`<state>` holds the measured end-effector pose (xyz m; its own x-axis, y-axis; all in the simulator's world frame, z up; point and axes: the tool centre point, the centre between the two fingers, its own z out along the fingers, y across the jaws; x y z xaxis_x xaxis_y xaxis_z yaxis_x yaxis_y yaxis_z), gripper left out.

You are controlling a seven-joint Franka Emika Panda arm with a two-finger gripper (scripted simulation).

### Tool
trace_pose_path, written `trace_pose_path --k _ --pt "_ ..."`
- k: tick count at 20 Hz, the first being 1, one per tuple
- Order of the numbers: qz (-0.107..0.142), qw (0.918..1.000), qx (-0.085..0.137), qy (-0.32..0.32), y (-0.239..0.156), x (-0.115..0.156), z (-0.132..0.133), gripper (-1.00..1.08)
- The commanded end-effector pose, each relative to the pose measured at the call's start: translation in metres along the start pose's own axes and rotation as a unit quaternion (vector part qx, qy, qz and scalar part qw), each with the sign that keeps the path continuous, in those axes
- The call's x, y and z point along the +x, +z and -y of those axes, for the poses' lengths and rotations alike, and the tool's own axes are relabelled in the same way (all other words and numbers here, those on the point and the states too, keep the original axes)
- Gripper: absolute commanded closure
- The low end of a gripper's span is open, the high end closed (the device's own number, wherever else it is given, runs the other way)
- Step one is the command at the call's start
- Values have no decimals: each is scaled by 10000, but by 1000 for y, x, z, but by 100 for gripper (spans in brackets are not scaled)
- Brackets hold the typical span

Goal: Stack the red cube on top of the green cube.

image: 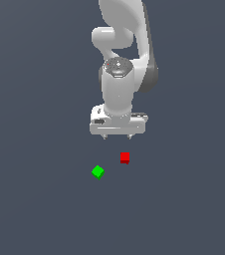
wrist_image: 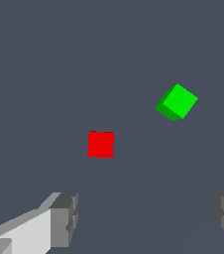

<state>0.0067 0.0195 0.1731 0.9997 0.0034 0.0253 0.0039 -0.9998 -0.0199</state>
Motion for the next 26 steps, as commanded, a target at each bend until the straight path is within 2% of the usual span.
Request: trace_pose_path --k 1,8,19,26 --pt "0 10000 0 0 0 0 0 -92" --pt "17 10000 -15 40 15 2 6 -92" --pt "96 9997 -83 222 83 13 31 -92" --pt "121 9995 -104 280 104 18 38 -92"
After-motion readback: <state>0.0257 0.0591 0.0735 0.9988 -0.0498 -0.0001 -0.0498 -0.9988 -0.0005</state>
